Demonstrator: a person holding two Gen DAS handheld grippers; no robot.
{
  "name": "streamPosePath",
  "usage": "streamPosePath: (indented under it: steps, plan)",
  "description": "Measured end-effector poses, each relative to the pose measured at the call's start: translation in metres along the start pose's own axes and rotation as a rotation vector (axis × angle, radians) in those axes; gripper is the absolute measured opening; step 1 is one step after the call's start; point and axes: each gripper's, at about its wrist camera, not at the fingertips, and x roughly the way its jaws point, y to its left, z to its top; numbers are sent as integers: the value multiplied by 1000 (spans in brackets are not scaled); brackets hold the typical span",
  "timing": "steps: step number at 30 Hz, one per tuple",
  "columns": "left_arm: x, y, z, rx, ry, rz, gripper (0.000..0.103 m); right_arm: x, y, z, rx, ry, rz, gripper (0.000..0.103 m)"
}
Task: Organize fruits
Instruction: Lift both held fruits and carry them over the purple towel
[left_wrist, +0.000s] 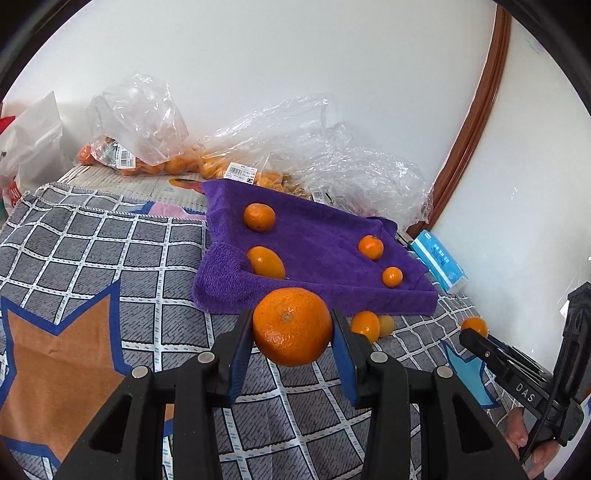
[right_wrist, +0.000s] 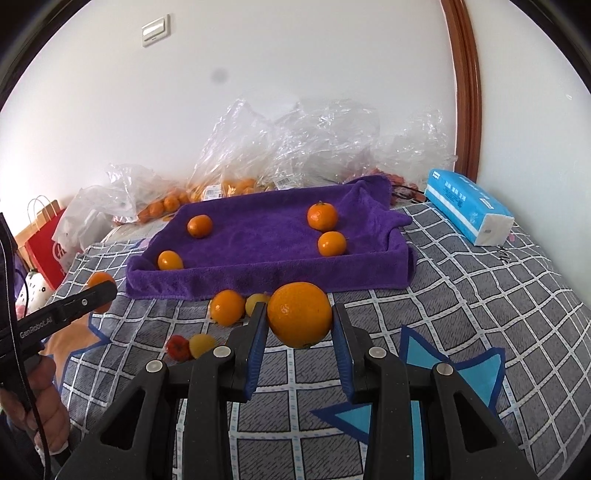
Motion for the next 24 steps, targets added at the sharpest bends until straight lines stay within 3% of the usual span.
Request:
streamPosePath:
  steps: [7,13,24]
  plan:
    - [-3,-5,-1,28,-10,6,39,-8,3,5,19,8,4,34]
    - [0,-8,-2,28,45,21,39,-15,7,19,23,-12,6,34]
    - [-23,-19,19,16,51,14,39,-21,10,32,52,-24,6,34]
